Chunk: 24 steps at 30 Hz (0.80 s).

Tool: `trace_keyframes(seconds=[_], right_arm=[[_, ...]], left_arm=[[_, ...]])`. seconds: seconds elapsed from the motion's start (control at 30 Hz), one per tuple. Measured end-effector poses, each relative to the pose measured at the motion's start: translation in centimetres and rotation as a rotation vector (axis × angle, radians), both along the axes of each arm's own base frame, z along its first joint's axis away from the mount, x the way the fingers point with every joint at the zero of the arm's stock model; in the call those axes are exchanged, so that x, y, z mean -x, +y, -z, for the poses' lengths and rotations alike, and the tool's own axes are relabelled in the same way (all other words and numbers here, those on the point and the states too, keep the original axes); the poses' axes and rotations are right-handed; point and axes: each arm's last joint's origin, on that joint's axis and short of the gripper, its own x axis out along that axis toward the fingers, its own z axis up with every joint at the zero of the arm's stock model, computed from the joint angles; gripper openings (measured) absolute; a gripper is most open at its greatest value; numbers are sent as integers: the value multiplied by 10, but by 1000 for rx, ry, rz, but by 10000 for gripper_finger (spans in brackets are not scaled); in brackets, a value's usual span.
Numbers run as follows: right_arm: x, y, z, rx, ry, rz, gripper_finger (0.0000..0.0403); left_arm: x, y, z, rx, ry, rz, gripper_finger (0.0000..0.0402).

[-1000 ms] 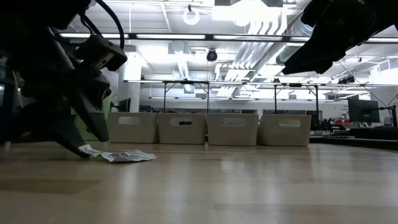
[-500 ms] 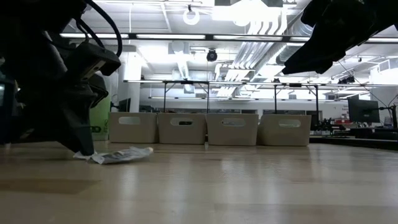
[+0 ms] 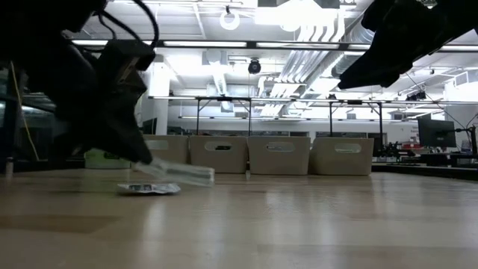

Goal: Pick & Place First Aid Supplies
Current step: Put the bandage into the right gray bin

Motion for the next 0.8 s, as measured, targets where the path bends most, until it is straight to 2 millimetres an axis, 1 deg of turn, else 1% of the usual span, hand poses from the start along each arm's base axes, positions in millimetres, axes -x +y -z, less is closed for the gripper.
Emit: trace_keyframes(seconds=[0.23, 0.4, 0.6, 0.73, 0.8], right_arm=[[0, -1, -2, 26, -21, 50, 165], [-2, -1, -5, 39, -50, 41, 165], [-3, -2, -8, 48, -94, 78, 165], [-4, -3, -8, 60, -96, 104, 165], [-5, -3, -7, 63, -95, 121, 165]], left_arm=[[-13, 13, -9, -186, -93, 56, 1], [-25, 28, -19, -361, -176, 110, 0], [-37, 49, -32, -648, -240, 200, 0], [-43, 61, -43, -871, -274, 249, 0], [-46, 67, -49, -953, -308, 273, 0]])
